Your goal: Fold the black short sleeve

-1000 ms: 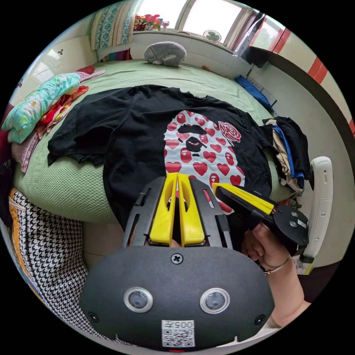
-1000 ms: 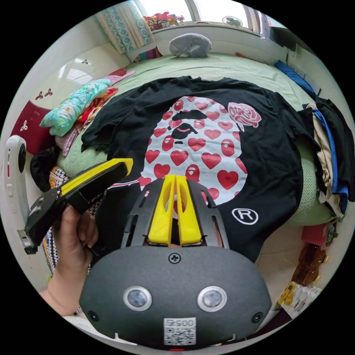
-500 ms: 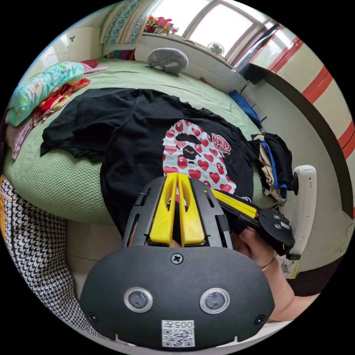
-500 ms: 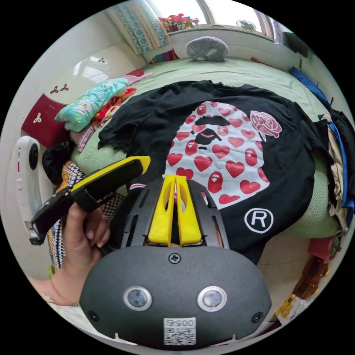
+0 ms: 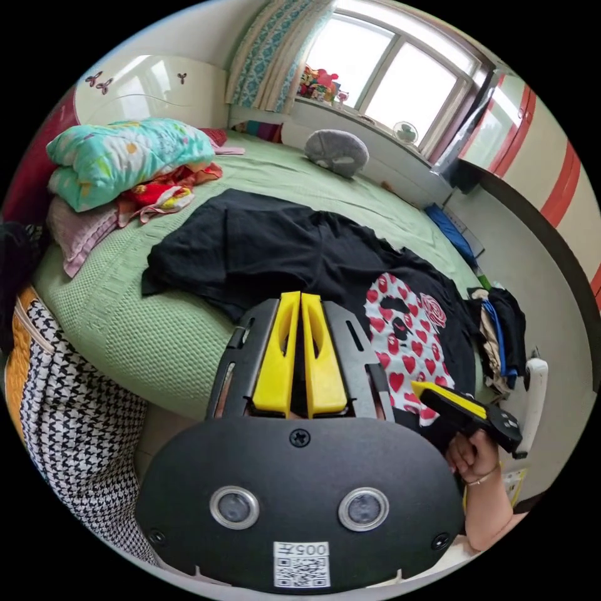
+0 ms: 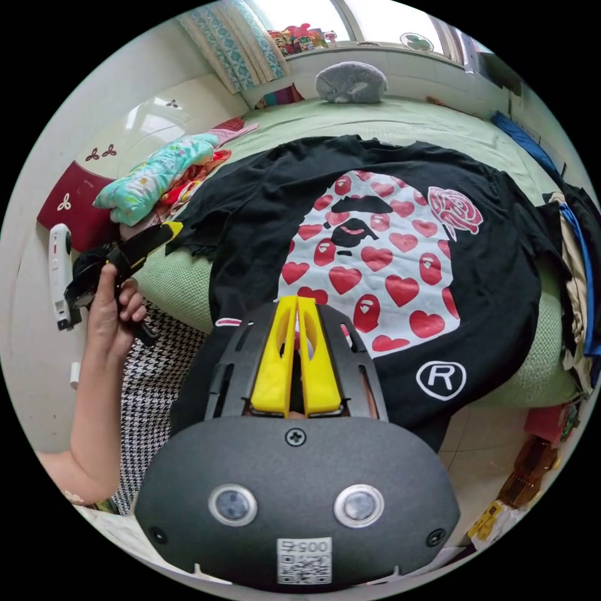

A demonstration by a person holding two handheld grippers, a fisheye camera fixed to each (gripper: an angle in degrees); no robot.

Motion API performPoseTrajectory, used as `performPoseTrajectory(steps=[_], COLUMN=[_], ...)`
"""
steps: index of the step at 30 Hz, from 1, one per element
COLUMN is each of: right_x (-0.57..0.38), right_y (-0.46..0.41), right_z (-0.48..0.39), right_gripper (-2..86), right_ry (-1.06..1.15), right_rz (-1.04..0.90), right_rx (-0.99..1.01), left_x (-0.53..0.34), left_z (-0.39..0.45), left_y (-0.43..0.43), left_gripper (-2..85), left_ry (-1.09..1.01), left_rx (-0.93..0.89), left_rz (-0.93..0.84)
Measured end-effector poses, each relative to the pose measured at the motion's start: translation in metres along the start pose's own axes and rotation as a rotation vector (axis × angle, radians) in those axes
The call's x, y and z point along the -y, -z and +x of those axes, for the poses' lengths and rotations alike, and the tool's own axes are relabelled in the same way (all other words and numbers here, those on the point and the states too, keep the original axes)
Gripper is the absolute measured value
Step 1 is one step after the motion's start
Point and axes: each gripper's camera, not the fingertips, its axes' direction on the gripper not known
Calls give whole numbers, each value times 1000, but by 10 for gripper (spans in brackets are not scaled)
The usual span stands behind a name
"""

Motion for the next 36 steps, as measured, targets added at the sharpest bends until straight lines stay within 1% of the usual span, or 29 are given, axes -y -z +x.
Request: performPoseTrajectory(steps=[3, 5, 10, 13, 15, 16, 19, 23, 27, 29, 32, 36], right_x=[3, 6, 15, 19, 21, 22, 25, 30, 50, 77, 119, 173], right_y=[-2, -6, -15, -21, -25, -28, -36, -48, -60, -53, -42, -40], right_z=[1, 0, -2, -5, -8, -10, -18, -29, -46, -70, -107, -141], right_gripper=[-11, -11, -12, -12, -12, -12, -12, -11, -12, -11, -11, -2], right_ry=[-6, -1, 3, 4, 7, 10, 21, 35, 58, 152, 288, 353], right_rz=[8, 7, -5, -7, -5, -5, -5, -16, -64, 6, 121, 154], right_rx=[8, 14, 47, 52, 52, 50, 40, 16, -101, -134, -108, -39], left_x=[19, 29, 44, 50, 52, 53, 57, 63, 66, 66, 67, 70], left_z=[-25, -36, -49, -56, -61, -63, -67, -68, -67, -68, -69, -58], left_y=[-10, -19, -40, -51, -55, -57, -55, -50, -45, -42, -30, -18], left_gripper=[69, 91, 116, 133, 130, 119, 81, 66, 65, 65, 64, 62], left_ry=[36, 39, 25, 38, 44, 54, 78, 69, 46, 46, 50, 8], left_rx=[16, 68, 138, 149, 144, 134, 178, 180, 194, 187, 150, 113], left_rz=[2, -5, -54, -94, -103, -109, -106, -106, -95, -86, -47, -7])
